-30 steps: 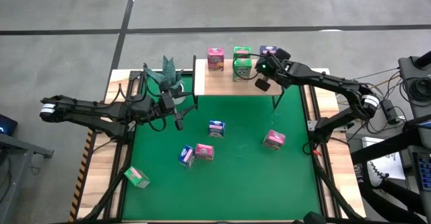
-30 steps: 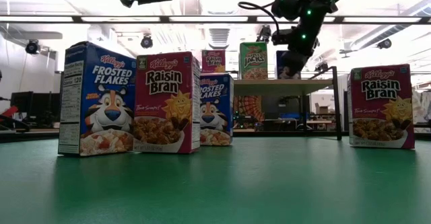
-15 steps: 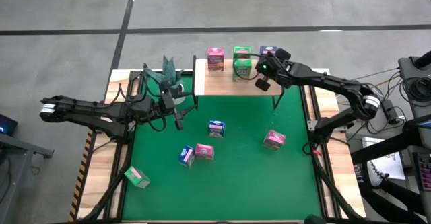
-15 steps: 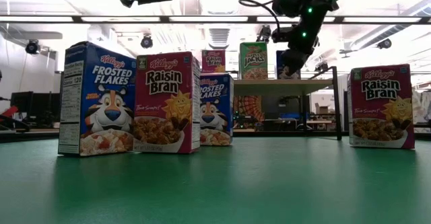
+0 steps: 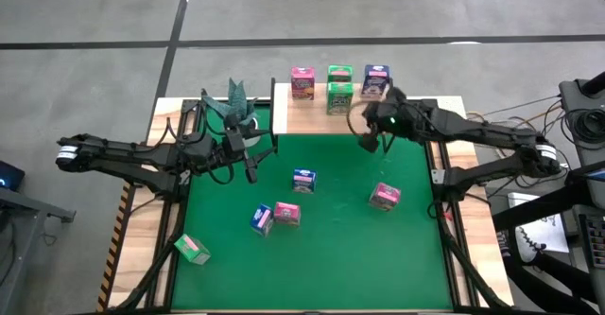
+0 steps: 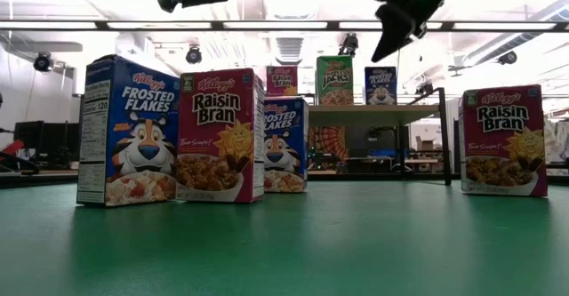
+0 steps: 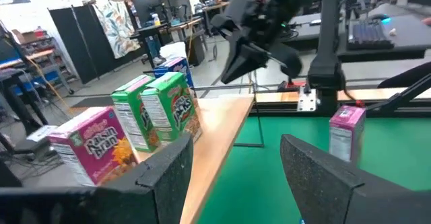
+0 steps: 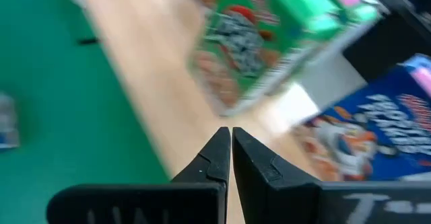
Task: Stack cereal on shelf
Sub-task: Put the left violet cereal box aligned with the other violet cereal box on the shelf
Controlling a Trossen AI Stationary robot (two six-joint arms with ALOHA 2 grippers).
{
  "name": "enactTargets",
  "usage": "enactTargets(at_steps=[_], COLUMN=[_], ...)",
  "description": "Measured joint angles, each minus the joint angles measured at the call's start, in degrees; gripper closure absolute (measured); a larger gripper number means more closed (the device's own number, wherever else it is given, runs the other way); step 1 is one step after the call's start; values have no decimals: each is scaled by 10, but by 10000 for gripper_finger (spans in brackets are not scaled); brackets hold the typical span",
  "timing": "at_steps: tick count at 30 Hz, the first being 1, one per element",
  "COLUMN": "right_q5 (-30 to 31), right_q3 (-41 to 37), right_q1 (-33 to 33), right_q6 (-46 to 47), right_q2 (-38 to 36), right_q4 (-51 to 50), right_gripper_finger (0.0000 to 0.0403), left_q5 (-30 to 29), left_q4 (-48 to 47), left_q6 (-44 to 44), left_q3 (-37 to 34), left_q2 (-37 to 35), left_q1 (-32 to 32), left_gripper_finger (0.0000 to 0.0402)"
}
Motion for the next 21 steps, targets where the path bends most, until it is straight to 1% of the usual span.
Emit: enactTargets(at_steps=[2,6,8,16,21], right_q5=[0,0,0,0,0], right_q3=[-22,-66,-89,-186,-235], right_q1=[29,82,106,174,203], right_q6=[9,19,18,13,13], right_q2=[-17,-52,-70,-127,-146], right_q4=[20,62,90,205,263], right_gripper_finger=[394,394,394,394,394], left_q5=[25,104,120,120,120], left_q4=[-1,-3,-4,-4,2], left_q6=[-15,-46,-59,-98,-114], left_q3=[0,0,0,0,0], left_q2=[0,0,0,5,33], left_q1=[0,-2,-5,-20,-31], left_gripper_finger=[194,194,194,194,194])
